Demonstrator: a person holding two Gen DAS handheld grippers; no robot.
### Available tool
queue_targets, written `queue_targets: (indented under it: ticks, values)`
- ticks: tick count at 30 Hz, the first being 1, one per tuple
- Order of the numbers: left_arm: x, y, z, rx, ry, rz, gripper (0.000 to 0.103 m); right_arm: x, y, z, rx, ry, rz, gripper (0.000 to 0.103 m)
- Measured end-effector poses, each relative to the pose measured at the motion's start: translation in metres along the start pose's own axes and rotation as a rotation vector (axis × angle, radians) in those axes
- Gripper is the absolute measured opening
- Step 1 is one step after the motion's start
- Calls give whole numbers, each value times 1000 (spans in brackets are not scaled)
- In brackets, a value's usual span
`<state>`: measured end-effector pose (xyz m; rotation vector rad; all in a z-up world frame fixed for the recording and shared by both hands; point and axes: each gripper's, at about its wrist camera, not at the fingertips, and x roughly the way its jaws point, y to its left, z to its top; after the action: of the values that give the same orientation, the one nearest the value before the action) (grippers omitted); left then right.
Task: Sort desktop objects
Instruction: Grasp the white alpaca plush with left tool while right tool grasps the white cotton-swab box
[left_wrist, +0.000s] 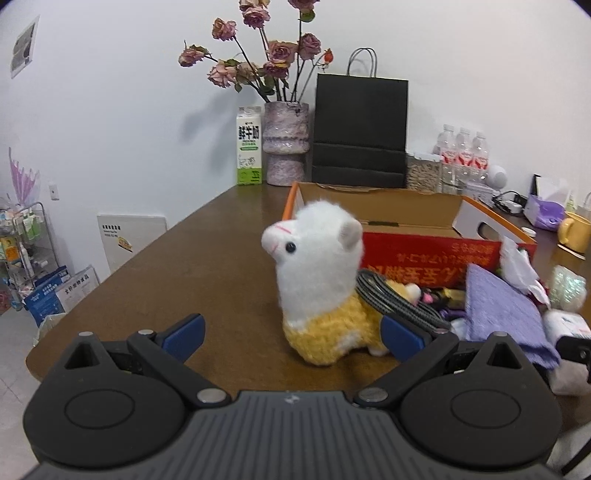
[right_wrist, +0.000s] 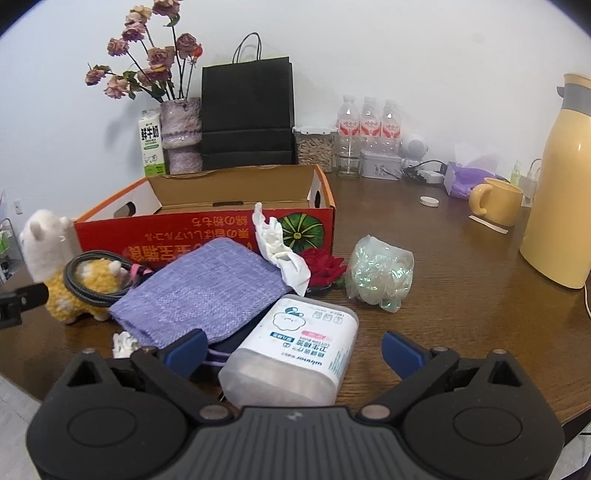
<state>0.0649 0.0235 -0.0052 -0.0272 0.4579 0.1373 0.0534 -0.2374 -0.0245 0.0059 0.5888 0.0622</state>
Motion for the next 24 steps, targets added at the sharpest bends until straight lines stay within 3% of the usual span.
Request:
queue_targets:
  ticks: [7, 14, 24]
  values:
    - [14, -1, 8, -12, -5, 28, 103, 8, -6, -2, -13, 31, -14, 93]
    - [19, -3, 13, -25, -10, 43, 103, 16, -16, 1, -40, 67, -15, 72]
    - [32, -6, 18, -45, -37, 76, 103, 37, -20, 1, -33, 90, 12, 65]
